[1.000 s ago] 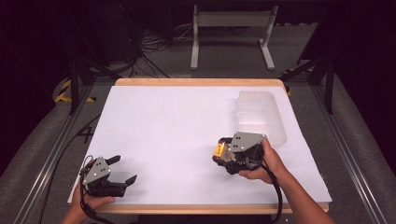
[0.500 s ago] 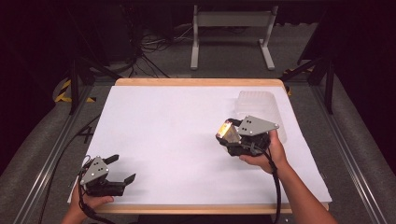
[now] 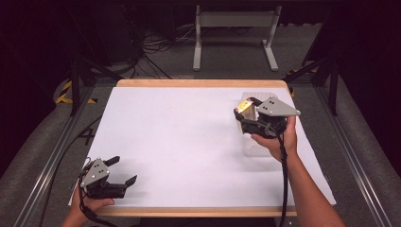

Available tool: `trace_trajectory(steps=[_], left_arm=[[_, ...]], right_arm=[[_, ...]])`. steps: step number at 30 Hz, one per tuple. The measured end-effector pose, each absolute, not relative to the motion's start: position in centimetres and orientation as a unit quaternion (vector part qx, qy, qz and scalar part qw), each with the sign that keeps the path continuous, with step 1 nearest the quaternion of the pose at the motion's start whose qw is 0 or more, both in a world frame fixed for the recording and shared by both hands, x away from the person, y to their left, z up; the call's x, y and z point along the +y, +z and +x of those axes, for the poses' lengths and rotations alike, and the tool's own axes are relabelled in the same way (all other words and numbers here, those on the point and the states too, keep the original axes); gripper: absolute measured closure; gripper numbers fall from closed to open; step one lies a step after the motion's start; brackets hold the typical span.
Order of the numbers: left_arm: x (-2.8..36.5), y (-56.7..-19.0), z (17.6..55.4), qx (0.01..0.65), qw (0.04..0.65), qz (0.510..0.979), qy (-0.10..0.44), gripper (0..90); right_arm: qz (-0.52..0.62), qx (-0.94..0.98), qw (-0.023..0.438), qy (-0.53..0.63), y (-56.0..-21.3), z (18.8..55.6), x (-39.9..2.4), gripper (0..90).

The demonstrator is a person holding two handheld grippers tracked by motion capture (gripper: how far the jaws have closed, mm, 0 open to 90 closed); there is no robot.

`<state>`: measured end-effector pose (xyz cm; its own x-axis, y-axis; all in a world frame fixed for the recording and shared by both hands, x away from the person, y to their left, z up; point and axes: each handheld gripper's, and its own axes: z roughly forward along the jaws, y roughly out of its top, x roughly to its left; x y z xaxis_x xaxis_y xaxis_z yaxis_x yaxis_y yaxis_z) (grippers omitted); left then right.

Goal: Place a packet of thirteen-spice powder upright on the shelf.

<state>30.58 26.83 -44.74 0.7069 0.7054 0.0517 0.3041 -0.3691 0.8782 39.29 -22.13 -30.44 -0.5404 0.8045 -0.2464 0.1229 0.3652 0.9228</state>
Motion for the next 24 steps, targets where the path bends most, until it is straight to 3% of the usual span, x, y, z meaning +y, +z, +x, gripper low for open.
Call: trace_trajectory(steps=[24], left_arm=[[26.8,-44.8,30.6,0.313,0.462,0.801,0.216,8.2]], right_arm=[[0.449,0.677,0.399,0.426,-32.9,44.0,-25.2,33.1]])
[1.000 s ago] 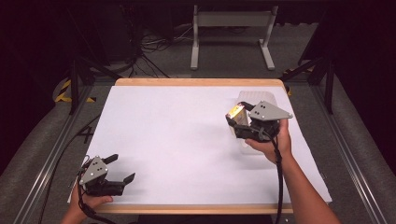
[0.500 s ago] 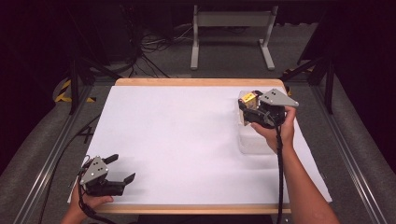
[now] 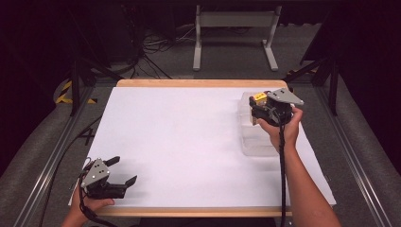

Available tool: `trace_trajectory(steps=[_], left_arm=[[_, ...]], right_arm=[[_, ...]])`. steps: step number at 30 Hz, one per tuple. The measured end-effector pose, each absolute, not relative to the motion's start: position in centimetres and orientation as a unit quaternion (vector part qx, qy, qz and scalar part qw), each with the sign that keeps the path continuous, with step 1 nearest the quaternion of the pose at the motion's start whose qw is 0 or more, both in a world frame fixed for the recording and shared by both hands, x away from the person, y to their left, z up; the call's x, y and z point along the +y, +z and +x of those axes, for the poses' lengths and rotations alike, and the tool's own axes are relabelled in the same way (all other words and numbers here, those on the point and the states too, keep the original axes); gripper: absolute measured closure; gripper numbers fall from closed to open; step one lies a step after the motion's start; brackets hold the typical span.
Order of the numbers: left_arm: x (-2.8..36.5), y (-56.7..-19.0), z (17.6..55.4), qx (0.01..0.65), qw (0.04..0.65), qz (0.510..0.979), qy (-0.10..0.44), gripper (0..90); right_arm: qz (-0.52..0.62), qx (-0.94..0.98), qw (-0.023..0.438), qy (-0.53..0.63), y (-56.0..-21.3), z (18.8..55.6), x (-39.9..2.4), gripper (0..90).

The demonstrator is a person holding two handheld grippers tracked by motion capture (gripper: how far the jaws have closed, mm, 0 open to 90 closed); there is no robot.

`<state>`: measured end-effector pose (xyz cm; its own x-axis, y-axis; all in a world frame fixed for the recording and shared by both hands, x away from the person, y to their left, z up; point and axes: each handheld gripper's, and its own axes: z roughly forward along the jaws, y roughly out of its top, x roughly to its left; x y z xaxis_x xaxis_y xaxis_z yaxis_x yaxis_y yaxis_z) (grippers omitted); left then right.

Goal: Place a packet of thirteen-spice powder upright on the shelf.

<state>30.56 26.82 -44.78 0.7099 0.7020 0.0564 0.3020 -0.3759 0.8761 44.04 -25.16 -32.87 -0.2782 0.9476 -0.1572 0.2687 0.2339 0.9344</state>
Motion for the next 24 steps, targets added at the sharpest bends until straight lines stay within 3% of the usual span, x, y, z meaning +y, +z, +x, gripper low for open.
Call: trace_trajectory(steps=[24], left_arm=[[26.73,-44.83,30.59,0.311,0.459,0.803,0.218,8.1]], right_arm=[[0.485,0.680,0.375,0.402,-33.87,44.67,-25.94,32.6]])
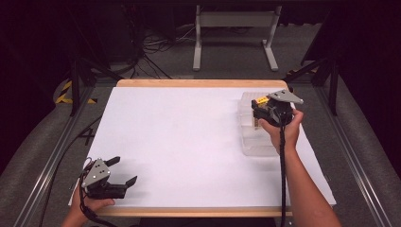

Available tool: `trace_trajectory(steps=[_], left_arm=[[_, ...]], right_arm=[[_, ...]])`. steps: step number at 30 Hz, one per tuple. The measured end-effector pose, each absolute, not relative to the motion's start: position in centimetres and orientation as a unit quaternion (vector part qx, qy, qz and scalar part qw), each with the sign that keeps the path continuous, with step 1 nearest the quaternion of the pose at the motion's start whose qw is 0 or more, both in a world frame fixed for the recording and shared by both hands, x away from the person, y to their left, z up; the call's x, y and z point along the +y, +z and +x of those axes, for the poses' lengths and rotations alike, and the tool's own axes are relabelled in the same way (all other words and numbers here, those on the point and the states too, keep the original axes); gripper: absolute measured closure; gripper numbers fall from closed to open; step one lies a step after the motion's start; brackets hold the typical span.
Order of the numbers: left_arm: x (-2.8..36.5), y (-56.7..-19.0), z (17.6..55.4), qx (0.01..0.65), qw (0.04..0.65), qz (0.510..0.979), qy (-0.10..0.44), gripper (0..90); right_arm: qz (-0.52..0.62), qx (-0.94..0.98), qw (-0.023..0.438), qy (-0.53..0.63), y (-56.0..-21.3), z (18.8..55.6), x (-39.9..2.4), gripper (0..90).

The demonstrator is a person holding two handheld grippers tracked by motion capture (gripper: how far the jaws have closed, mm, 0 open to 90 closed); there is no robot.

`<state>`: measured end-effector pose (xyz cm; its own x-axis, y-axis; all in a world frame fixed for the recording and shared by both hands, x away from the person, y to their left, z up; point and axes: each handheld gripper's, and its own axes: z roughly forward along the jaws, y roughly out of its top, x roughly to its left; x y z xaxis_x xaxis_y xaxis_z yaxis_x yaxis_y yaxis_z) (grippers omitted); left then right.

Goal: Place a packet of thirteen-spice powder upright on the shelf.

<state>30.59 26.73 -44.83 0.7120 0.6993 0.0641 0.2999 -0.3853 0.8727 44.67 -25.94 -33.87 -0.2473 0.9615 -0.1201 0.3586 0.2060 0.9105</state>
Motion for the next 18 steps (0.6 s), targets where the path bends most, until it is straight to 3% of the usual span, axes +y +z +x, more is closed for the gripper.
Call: trace_trajectory(steps=[18], left_arm=[[26.64,-44.83,30.60,0.311,0.457,0.804,0.217,8.1]], right_arm=[[0.494,0.704,0.350,0.372,-34.18,44.45,-26.58,32.6]])
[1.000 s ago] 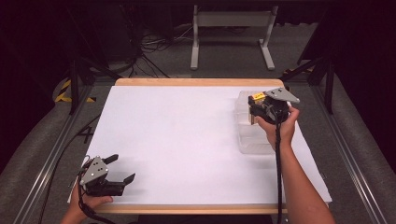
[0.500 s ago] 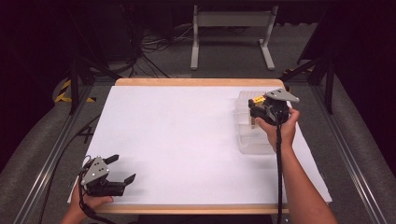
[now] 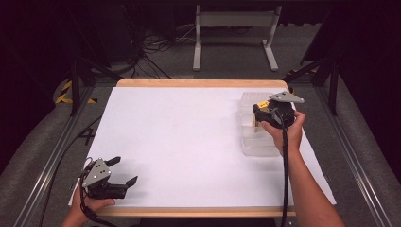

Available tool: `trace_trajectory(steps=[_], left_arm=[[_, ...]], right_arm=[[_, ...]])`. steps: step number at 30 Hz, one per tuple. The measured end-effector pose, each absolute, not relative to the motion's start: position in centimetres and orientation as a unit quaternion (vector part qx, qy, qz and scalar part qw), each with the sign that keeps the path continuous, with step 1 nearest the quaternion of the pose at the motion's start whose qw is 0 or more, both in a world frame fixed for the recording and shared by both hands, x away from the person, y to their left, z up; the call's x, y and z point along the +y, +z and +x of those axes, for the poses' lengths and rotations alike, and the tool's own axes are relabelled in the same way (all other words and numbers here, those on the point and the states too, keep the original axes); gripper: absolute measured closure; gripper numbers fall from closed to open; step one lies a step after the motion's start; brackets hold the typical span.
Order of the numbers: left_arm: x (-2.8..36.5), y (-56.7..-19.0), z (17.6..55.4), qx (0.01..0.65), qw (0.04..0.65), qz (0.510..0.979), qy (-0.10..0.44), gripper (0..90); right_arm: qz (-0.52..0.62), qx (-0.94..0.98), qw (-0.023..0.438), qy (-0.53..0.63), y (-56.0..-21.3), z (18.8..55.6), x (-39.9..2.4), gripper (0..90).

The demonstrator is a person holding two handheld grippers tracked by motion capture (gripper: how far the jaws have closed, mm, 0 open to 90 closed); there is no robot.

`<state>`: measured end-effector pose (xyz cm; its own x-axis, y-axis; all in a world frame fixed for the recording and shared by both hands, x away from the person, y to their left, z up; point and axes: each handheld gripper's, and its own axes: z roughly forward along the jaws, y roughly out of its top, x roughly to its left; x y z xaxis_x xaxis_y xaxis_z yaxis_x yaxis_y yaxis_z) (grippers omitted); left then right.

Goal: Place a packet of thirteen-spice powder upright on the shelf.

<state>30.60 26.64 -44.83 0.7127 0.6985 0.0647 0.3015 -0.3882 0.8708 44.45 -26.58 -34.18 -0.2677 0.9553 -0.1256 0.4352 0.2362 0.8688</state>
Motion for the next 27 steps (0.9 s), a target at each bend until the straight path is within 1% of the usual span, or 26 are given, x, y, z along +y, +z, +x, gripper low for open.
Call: trace_trajectory(steps=[14,27], left_arm=[[26.66,-44.83,30.59,0.312,0.459,0.803,0.216,8.0],[26.72,-44.84,30.58,0.311,0.460,0.803,0.217,8.0]], right_arm=[[0.501,0.717,0.332,0.353,-34.90,44.46,-27.14,32.6],[0.500,0.721,0.328,0.351,-35.04,44.44,-27.26,32.3]])
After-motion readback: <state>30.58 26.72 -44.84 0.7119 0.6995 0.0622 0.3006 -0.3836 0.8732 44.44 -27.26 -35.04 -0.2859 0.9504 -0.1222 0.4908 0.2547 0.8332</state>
